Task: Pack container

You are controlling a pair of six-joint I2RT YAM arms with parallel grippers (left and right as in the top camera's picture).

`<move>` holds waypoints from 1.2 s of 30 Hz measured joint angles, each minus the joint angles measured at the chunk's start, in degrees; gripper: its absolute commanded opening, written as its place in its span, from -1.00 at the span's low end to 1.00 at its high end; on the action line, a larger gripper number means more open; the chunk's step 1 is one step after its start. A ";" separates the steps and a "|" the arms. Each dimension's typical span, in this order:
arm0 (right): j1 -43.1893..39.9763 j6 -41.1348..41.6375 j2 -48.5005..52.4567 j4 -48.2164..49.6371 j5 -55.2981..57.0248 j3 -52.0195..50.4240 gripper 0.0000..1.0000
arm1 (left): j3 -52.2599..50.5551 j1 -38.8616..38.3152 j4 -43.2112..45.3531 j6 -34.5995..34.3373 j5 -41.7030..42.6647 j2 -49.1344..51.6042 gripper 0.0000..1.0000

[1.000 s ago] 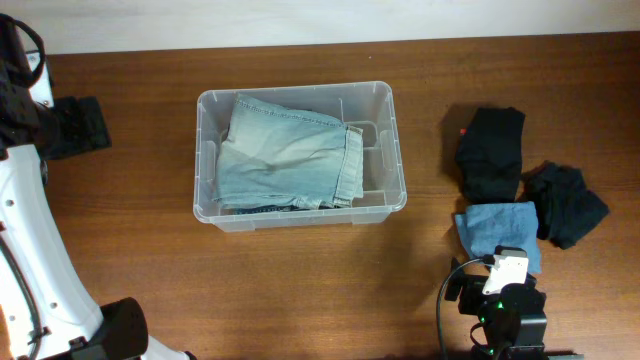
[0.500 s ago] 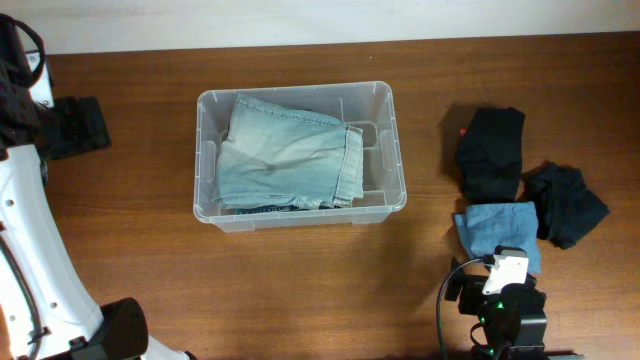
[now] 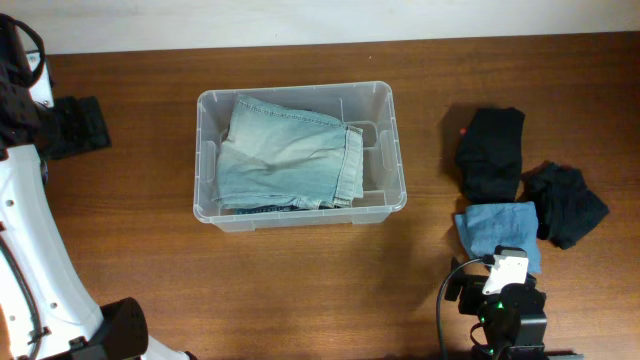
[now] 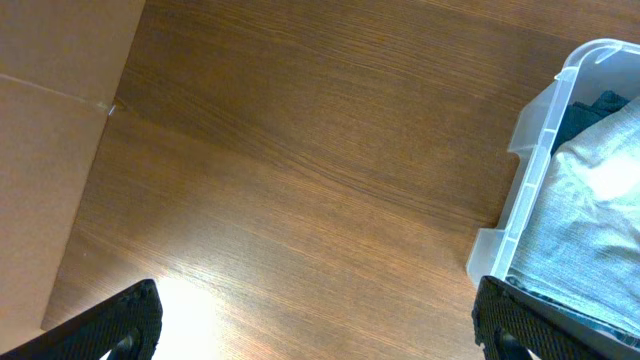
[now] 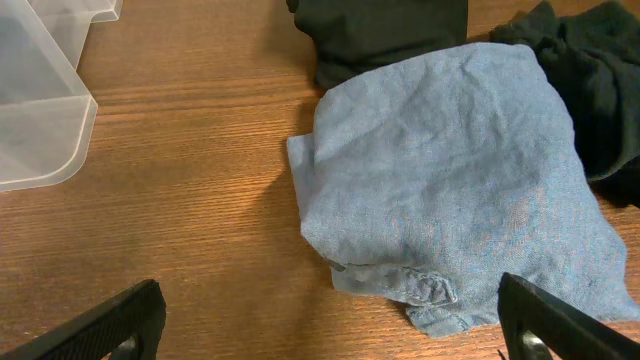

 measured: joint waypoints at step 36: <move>0.00 5.29 20.61 14.64 -14.67 16.48 0.97 | -0.02 0.00 -0.02 0.00 -0.07 0.00 0.99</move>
